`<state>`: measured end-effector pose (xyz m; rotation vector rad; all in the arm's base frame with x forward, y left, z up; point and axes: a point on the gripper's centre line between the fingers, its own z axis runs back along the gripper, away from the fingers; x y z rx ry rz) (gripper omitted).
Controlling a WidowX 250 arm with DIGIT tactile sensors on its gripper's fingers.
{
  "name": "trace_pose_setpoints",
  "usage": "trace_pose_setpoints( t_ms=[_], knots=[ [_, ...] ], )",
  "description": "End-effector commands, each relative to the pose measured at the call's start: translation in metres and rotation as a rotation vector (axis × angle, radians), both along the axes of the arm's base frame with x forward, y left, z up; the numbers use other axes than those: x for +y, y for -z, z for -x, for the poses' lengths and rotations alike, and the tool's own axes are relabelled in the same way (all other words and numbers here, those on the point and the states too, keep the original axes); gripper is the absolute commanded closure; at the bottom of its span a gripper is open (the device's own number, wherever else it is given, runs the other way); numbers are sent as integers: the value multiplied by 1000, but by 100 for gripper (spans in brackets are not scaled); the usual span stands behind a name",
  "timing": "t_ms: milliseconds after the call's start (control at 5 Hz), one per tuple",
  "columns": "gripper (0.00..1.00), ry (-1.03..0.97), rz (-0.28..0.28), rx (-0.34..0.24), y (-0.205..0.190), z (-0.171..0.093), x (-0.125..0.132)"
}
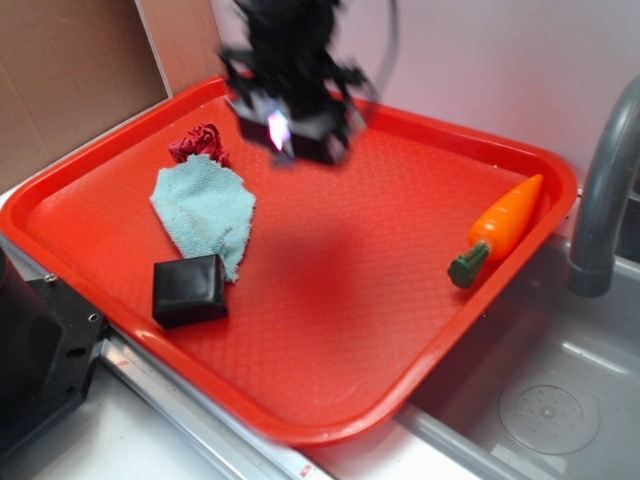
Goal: Grab the wood chip.
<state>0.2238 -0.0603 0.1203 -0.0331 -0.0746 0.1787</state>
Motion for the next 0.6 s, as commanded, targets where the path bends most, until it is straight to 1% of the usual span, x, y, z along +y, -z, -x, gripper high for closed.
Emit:
trace_pose_setpoints(
  t_ms=[0, 200, 400],
  knots=[
    [100, -107, 69, -92, -66, 32, 66],
    [100, -152, 57, -142, -68, 31, 77],
    [100, -216, -3, -110, -65, 22, 79]
  ],
)
